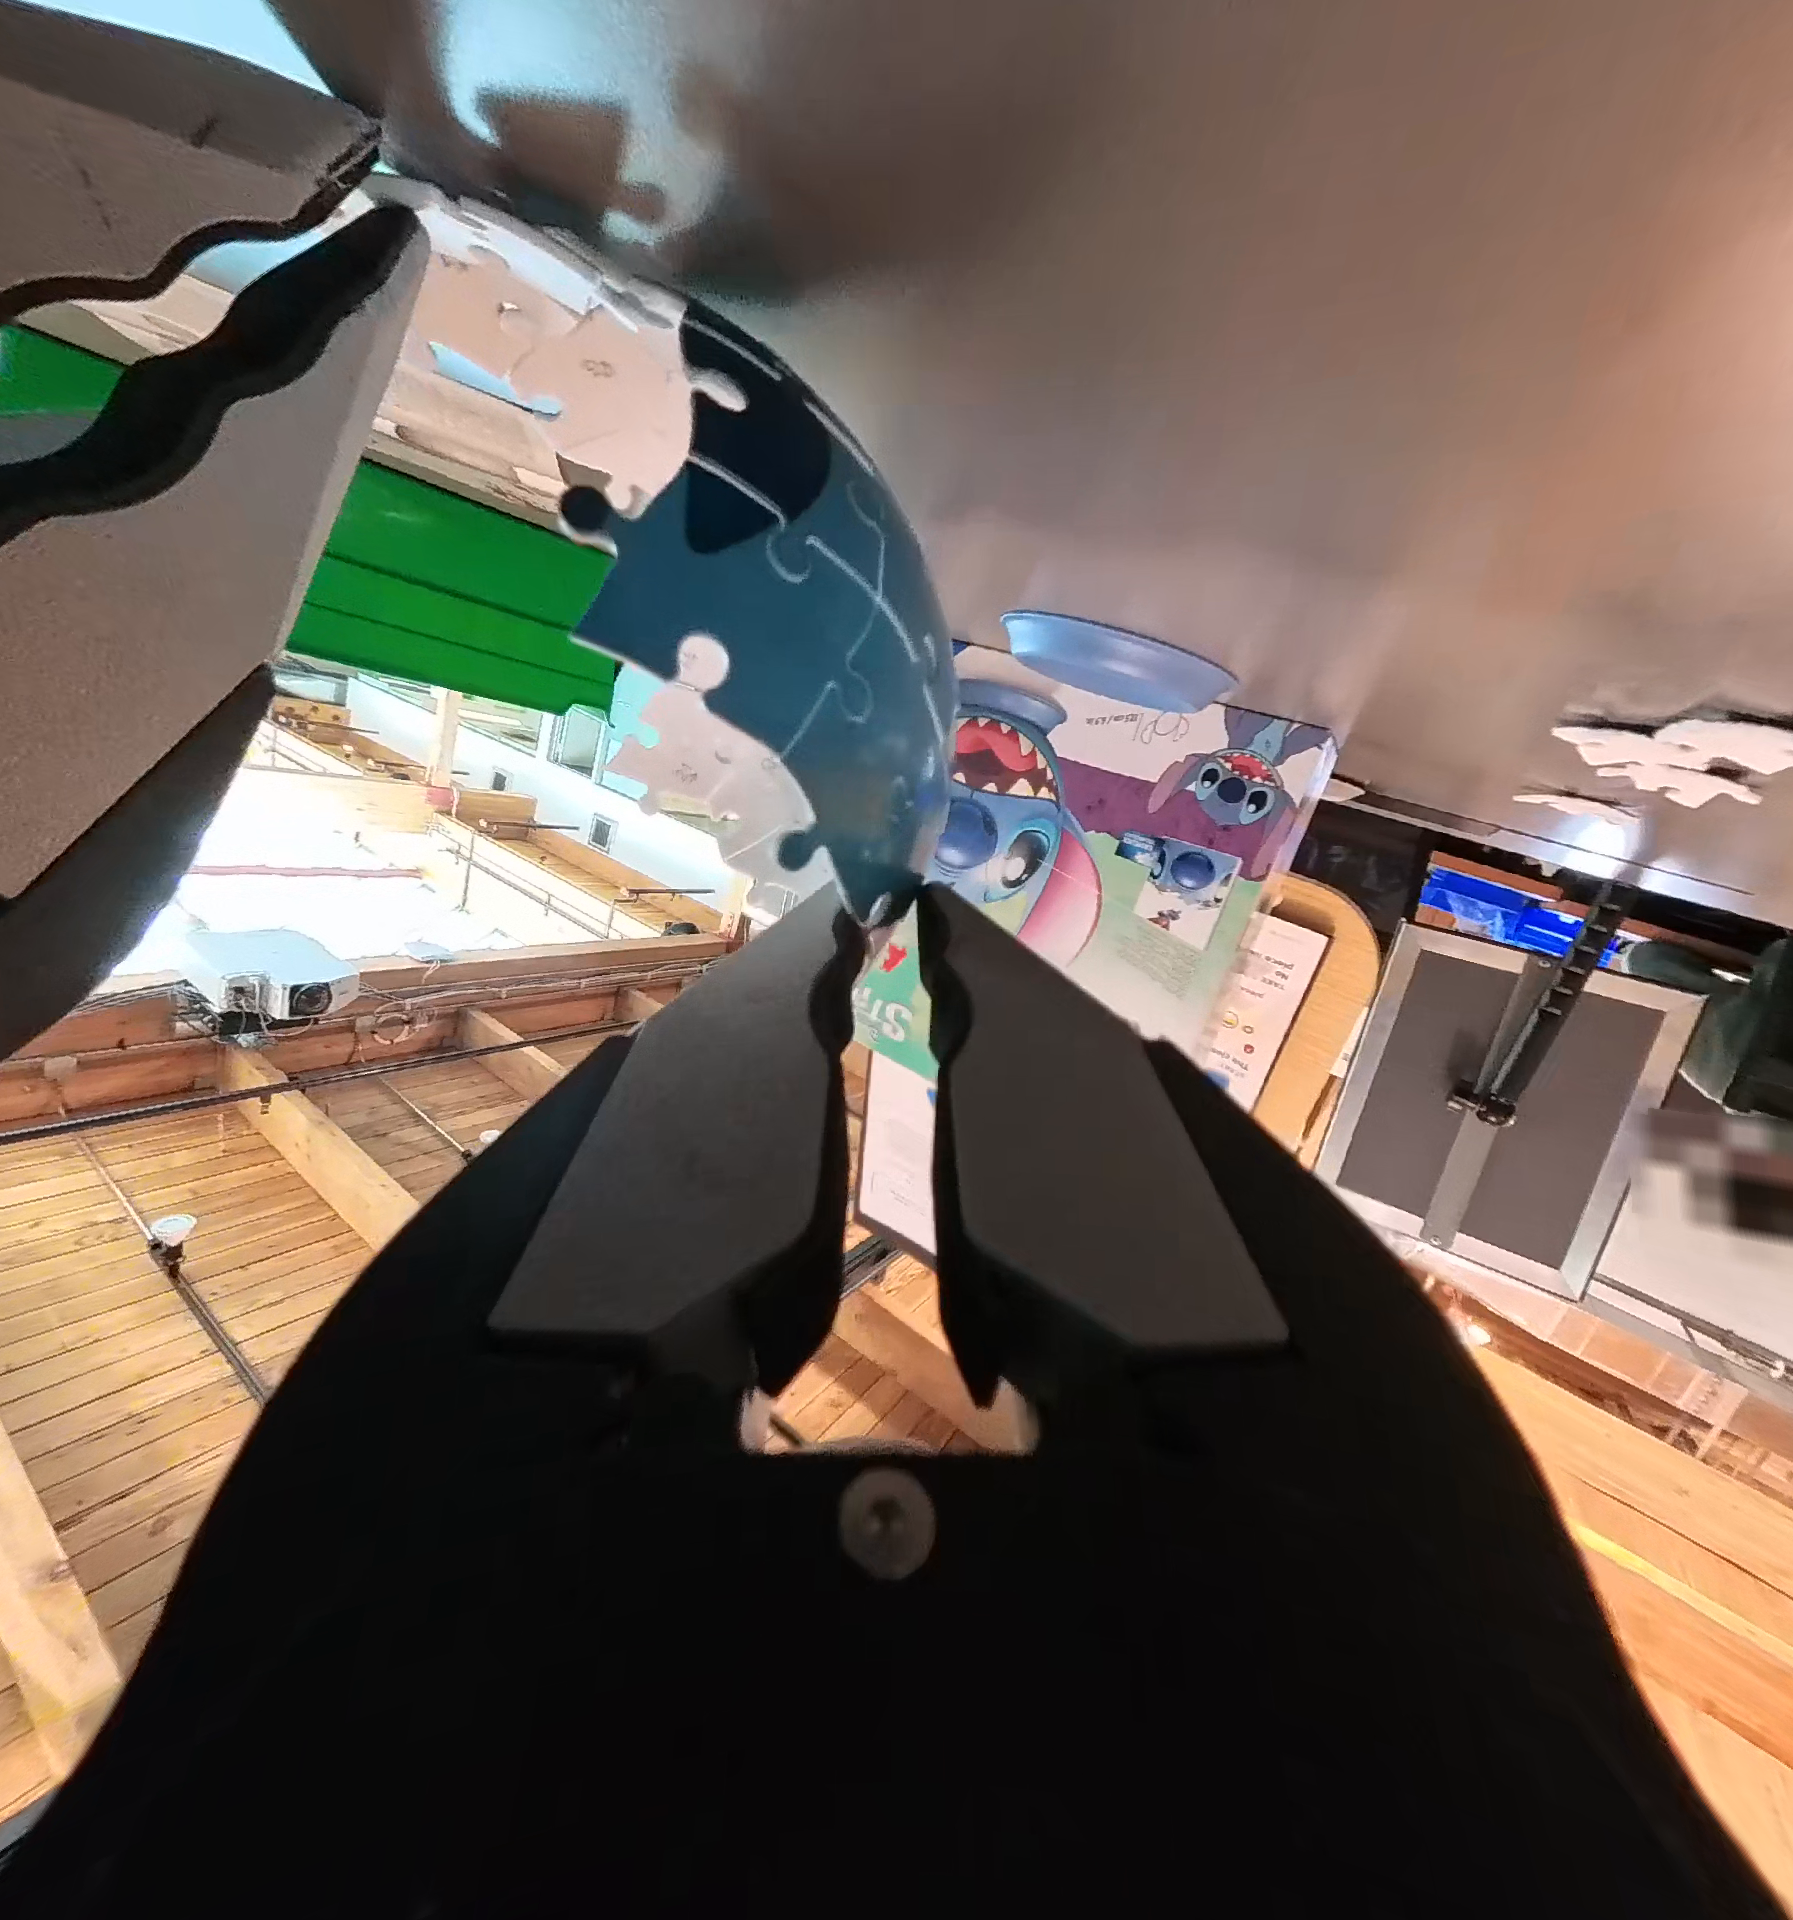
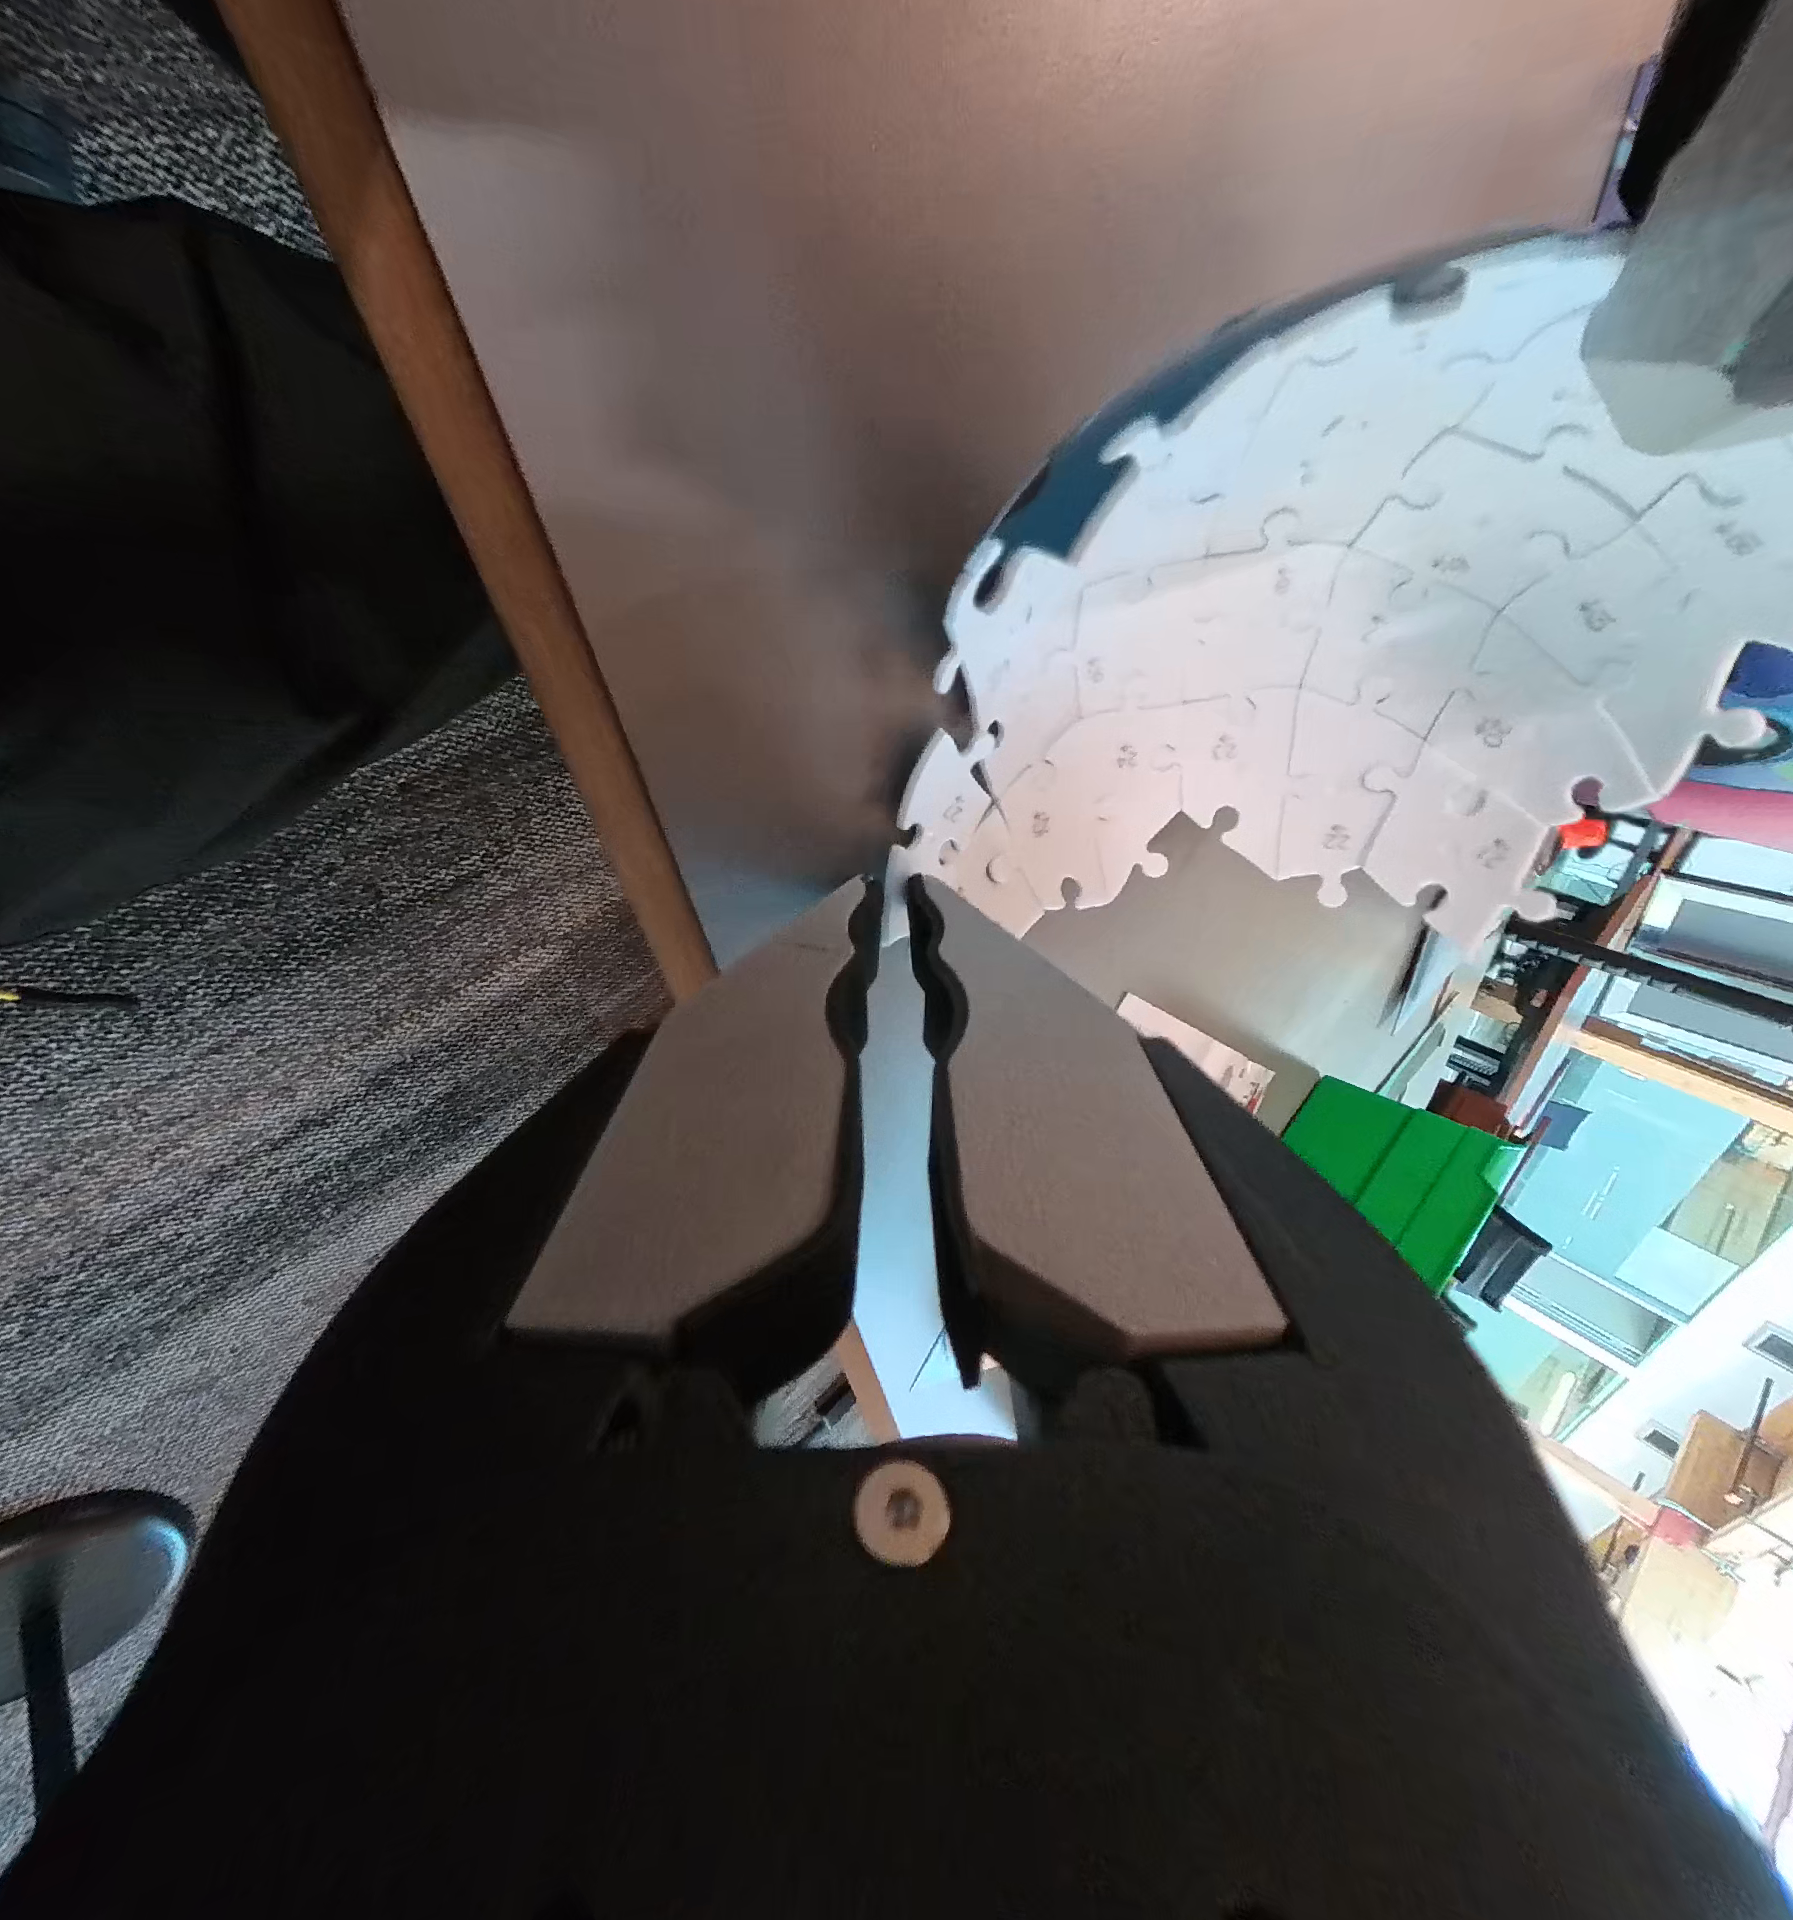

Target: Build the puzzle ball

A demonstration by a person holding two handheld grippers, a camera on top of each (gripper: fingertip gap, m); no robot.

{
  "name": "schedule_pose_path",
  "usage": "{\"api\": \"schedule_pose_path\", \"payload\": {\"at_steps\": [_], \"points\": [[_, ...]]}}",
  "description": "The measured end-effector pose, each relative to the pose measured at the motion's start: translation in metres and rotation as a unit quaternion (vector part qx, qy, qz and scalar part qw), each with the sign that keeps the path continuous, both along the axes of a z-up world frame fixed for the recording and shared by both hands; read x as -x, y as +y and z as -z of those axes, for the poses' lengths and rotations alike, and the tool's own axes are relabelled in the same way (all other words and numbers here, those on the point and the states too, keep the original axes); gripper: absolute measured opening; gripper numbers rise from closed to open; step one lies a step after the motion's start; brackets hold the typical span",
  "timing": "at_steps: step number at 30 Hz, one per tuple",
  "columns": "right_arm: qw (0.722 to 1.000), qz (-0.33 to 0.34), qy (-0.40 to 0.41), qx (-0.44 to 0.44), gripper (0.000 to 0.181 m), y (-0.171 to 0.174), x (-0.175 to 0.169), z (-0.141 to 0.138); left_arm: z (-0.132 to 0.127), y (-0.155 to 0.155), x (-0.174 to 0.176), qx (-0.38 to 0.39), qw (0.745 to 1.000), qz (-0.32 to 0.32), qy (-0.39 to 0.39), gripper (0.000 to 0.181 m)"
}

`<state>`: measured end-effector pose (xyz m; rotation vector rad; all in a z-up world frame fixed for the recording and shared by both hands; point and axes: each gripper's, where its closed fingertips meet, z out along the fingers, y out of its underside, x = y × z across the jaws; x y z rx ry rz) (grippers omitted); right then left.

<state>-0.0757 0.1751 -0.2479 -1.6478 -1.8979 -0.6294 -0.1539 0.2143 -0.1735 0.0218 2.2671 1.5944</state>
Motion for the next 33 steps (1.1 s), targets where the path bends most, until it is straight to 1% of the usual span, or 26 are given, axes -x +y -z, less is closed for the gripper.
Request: {"api": "schedule_pose_path", "payload": {"at_steps": [4,7,12,17,25,28,33], "points": [[1.000,0.010,0.015,-0.010,0.001,0.003,0.000,0.000,0.003,0.000,-0.002,0.012,1.000,0.000,-0.017,0.008],[0.999,0.020,0.028,-0.007,0.001,0.004,0.000,0.000,0.002,-0.001,-0.007,0.011,1.000,0.018,-0.023,0.008],[0.996,0.029,0.080,0.026,0.001,0.004,0.002,-0.001,0.002,0.000,-0.010,0.010,0.999,0.024,-0.028,0.009],[0.993,0.036,0.105,0.041,0.002,0.003,0.002,-0.001,0.003,0.000,-0.009,0.013,0.999,0.021,-0.028,0.008],[0.992,0.039,0.109,0.040,0.003,0.006,-0.005,-0.002,0.004,-0.002,-0.010,0.015,0.999,0.019,-0.029,0.008],[0.994,0.032,0.105,0.023,0.007,0.008,-0.007,-0.003,0.004,-0.002,-0.010,0.014,0.999,0.018,-0.027,0.009],[0.995,0.017,0.096,0.004,0.004,0.006,-0.007,-0.002,0.005,-0.003,-0.011,0.012,1.000,0.011,-0.023,0.008]]}}
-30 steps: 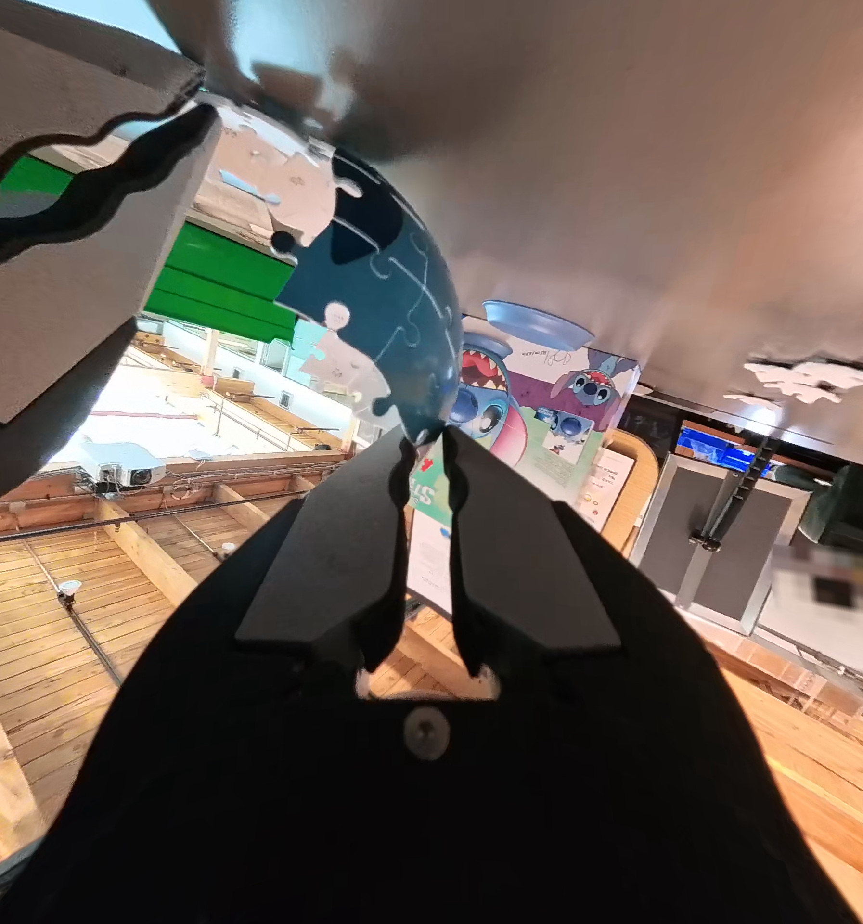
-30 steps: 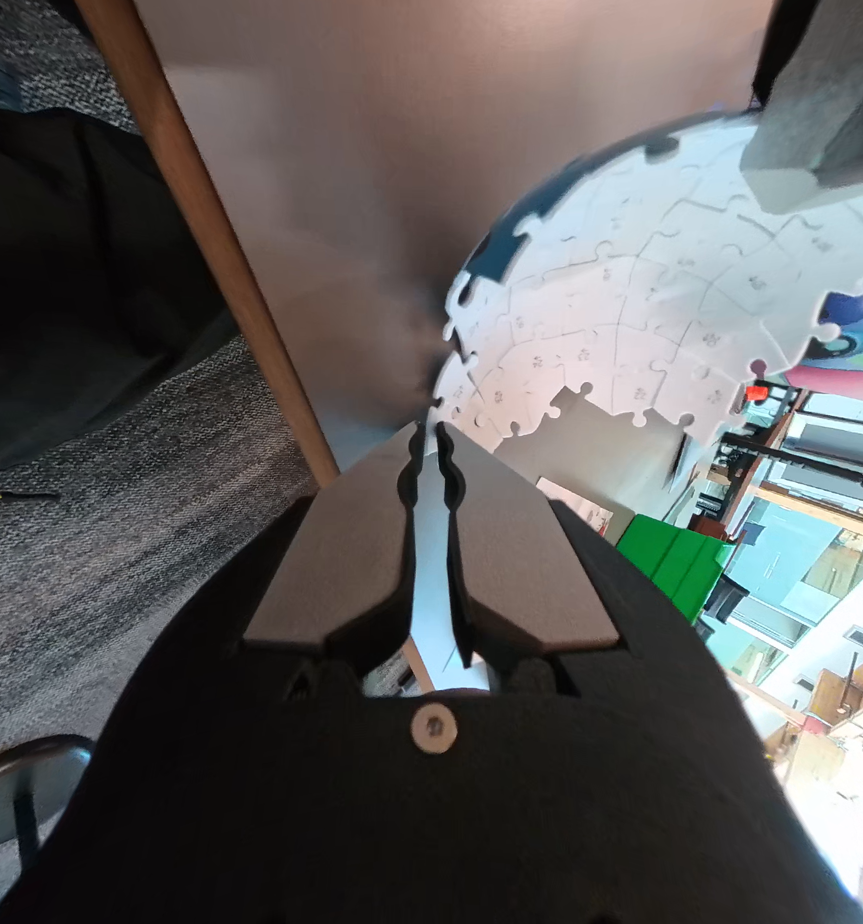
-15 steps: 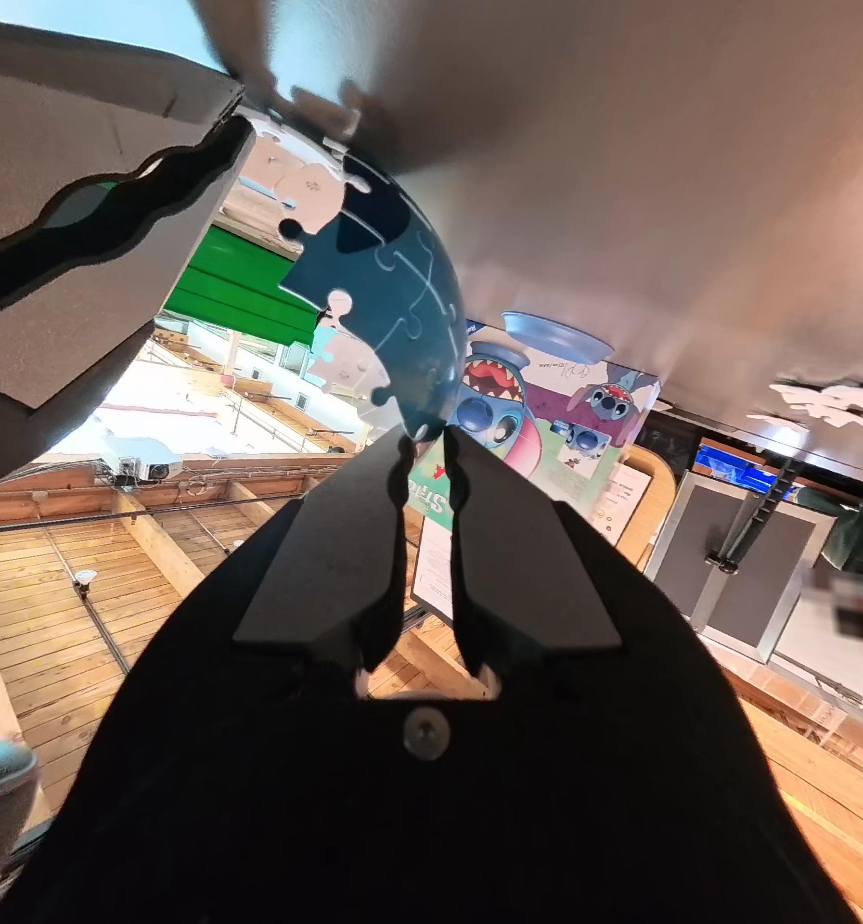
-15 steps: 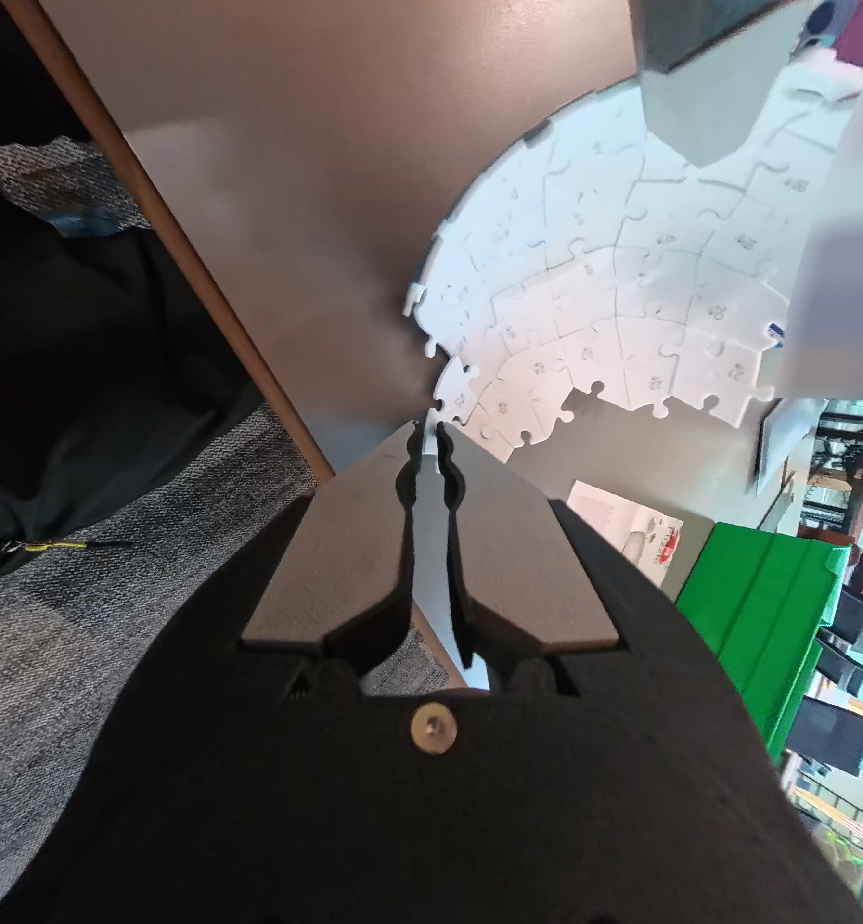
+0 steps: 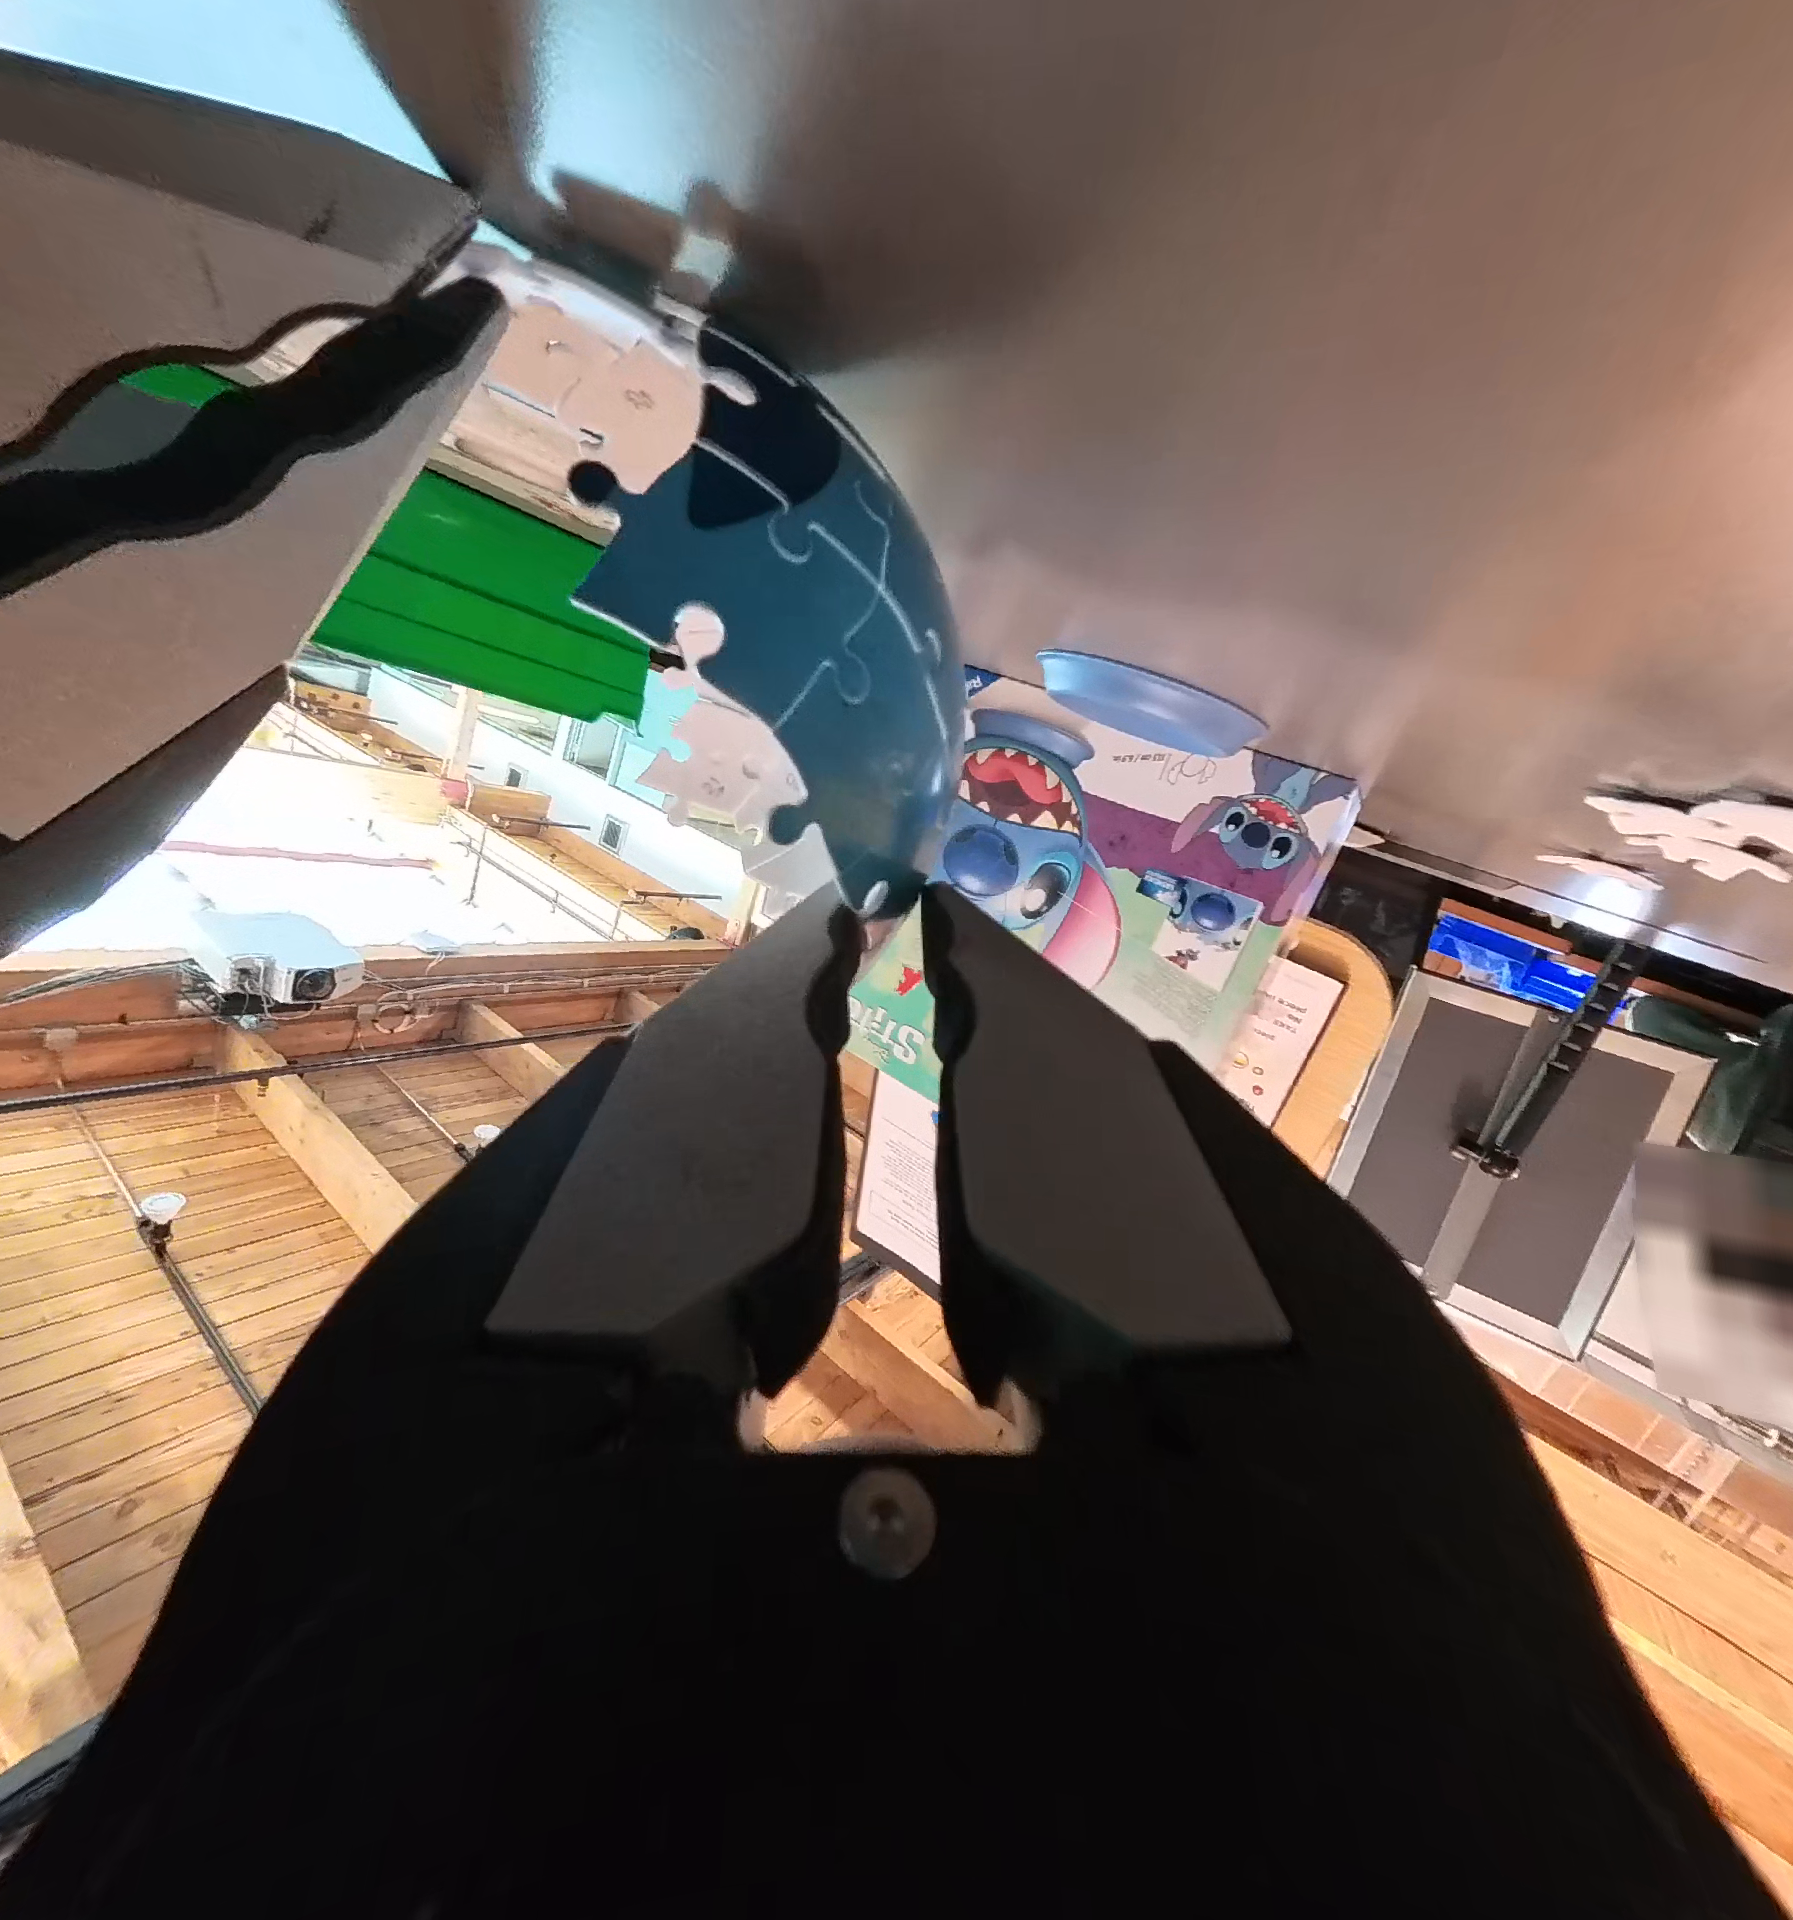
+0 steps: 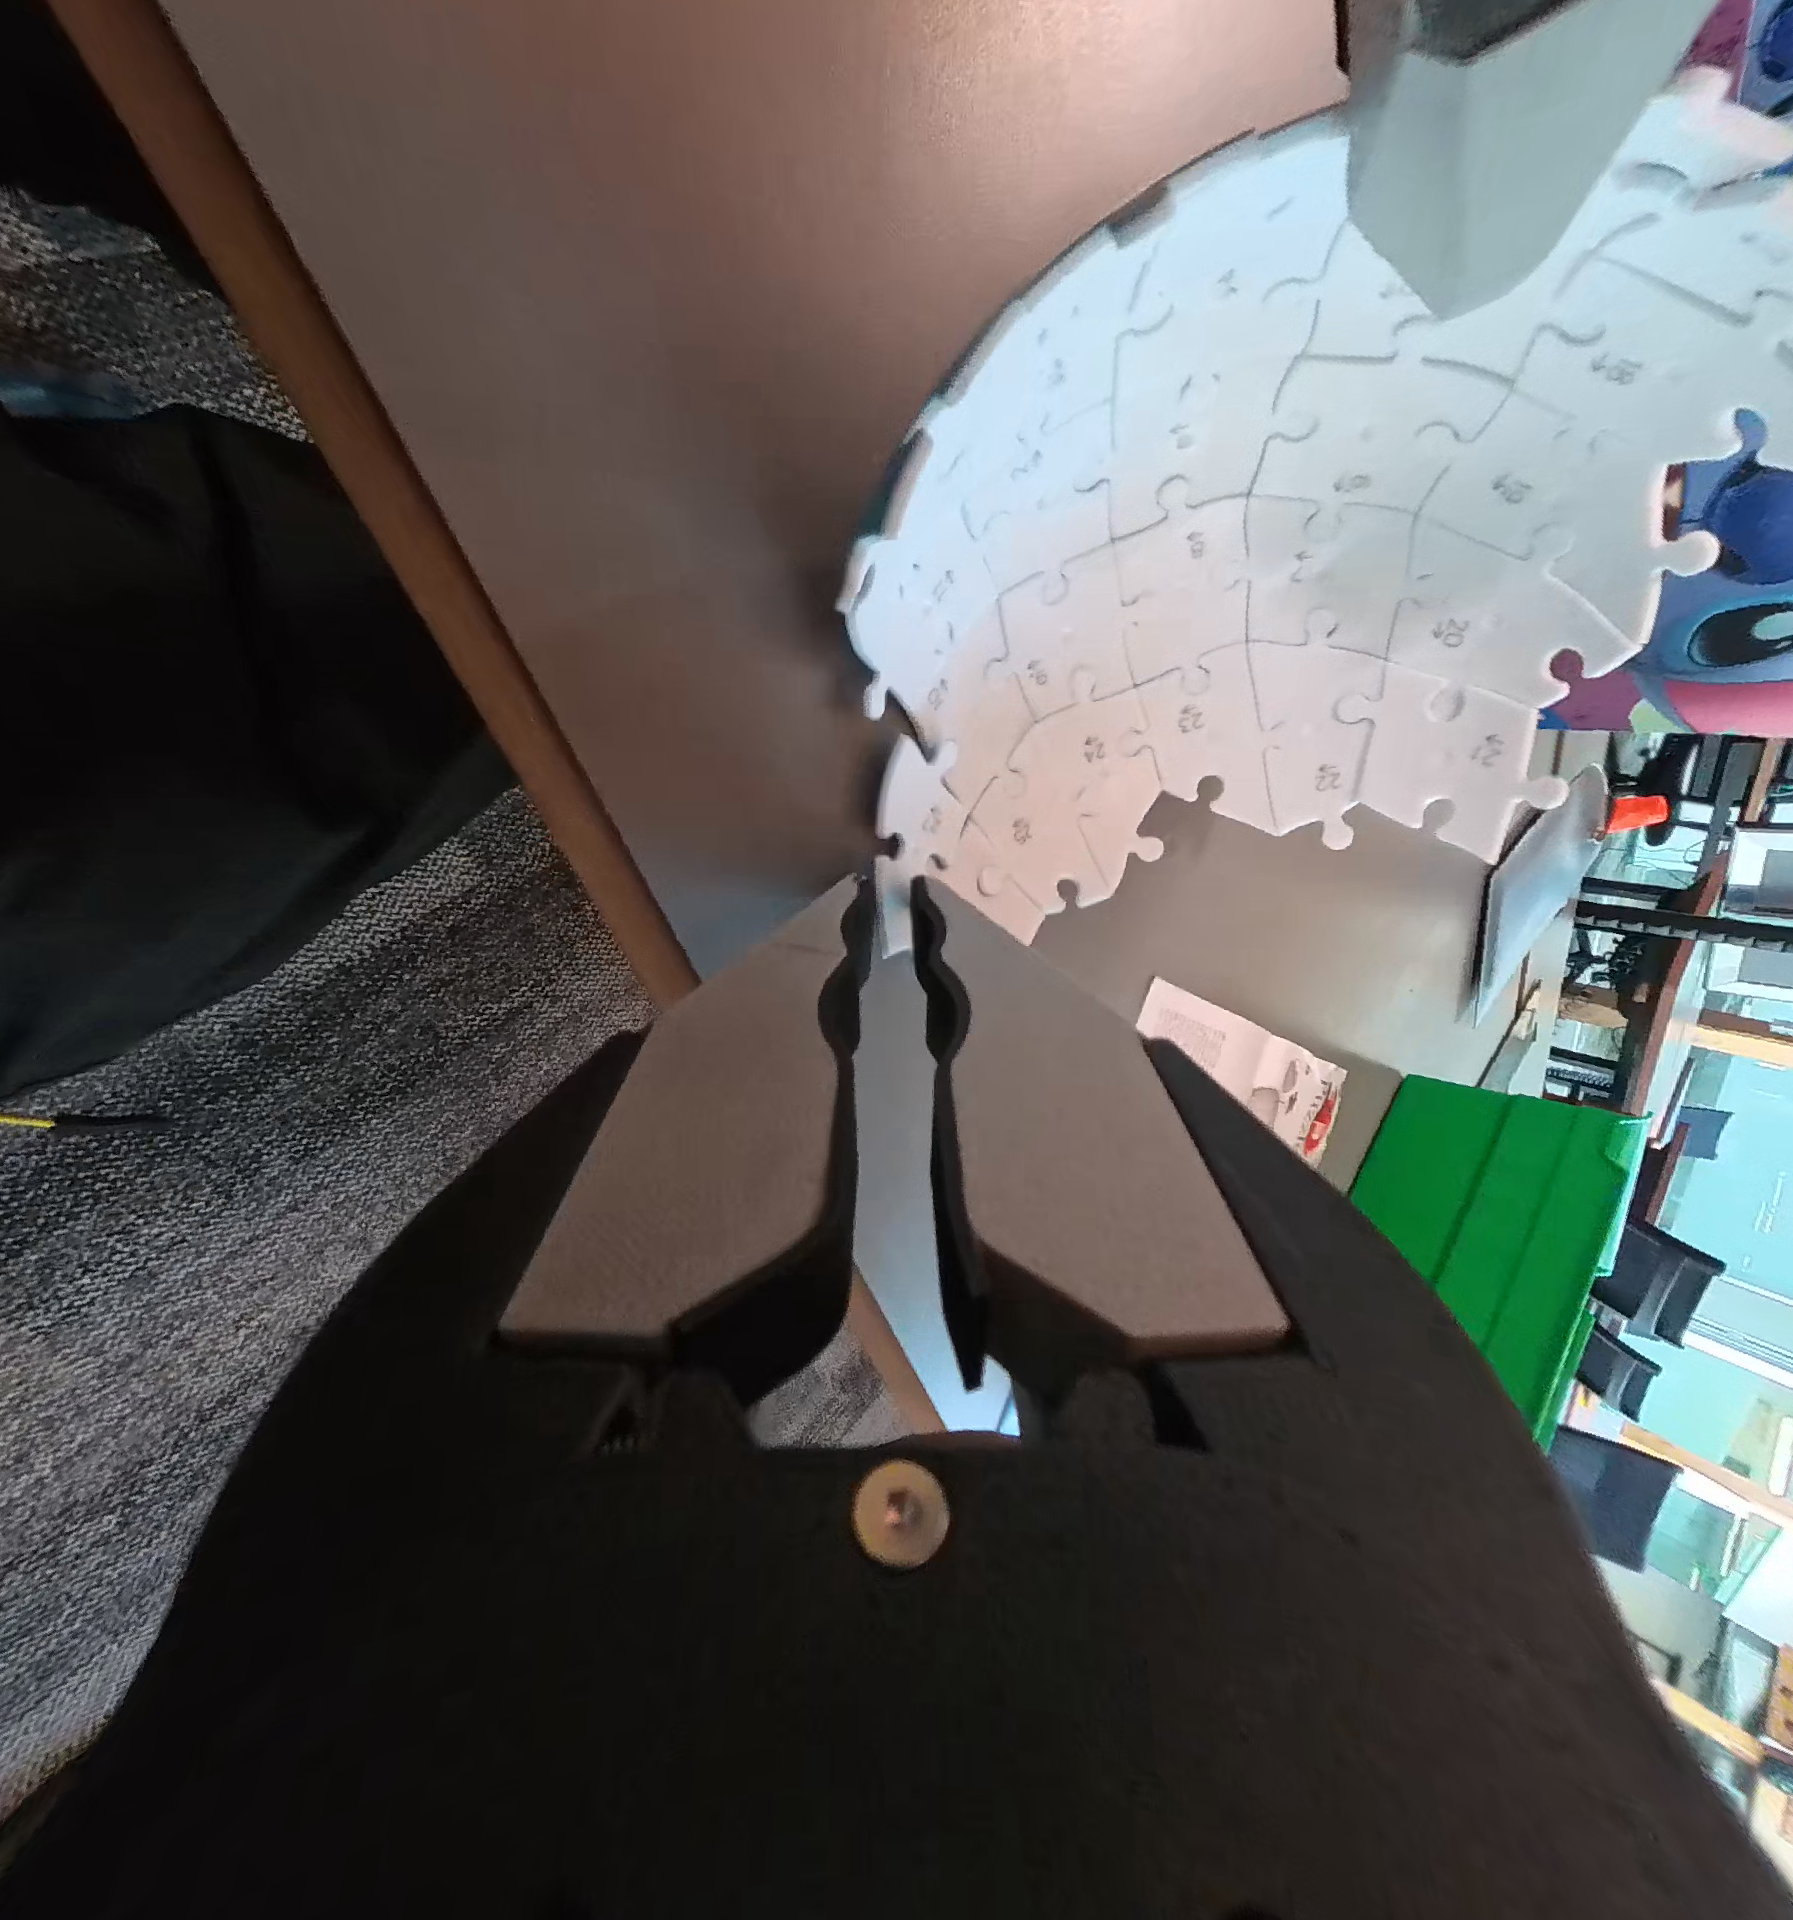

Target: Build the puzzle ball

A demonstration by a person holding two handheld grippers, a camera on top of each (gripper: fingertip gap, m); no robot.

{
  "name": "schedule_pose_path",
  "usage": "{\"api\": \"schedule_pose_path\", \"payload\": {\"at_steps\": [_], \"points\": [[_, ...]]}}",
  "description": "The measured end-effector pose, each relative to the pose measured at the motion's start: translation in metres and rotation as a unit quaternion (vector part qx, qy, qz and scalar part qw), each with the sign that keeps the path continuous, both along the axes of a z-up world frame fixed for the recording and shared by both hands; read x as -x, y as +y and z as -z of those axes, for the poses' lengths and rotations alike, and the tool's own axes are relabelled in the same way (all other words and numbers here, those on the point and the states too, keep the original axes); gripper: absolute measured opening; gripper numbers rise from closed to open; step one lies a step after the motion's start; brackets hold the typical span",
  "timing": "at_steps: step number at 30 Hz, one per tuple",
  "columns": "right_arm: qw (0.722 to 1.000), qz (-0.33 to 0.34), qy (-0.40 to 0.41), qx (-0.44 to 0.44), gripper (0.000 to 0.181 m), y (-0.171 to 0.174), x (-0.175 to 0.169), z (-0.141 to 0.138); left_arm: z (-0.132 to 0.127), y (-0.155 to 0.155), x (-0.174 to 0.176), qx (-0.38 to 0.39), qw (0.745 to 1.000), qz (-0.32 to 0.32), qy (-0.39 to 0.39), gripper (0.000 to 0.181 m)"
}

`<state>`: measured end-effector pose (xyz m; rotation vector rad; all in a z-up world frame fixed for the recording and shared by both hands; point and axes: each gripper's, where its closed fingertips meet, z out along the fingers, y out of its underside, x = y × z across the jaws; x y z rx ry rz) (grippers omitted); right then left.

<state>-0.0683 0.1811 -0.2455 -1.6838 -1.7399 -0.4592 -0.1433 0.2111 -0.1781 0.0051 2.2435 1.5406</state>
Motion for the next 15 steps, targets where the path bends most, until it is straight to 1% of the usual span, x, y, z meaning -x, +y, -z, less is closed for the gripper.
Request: {"api": "schedule_pose_path", "payload": {"at_steps": [4,8,15], "points": [[1.000,0.005,0.010,0.007,0.008,0.0012,-0.0013,-0.0013,-0.0002,0.0012,-0.0016,0.001,1.000,0.000,0.001,0.008],[1.000,0.007,-0.005,-0.004,0.010,0.0023,-0.0051,-0.0023,-0.0002,0.0017,-0.0022,0.003,1.000,-0.001,-0.003,0.008],[1.000,0.019,0.001,0.016,0.005,-0.0011,-0.0018,-0.0001,0.0017,-0.0021,-0.0008,0.008,1.000,-0.008,-0.008,0.008]]}}
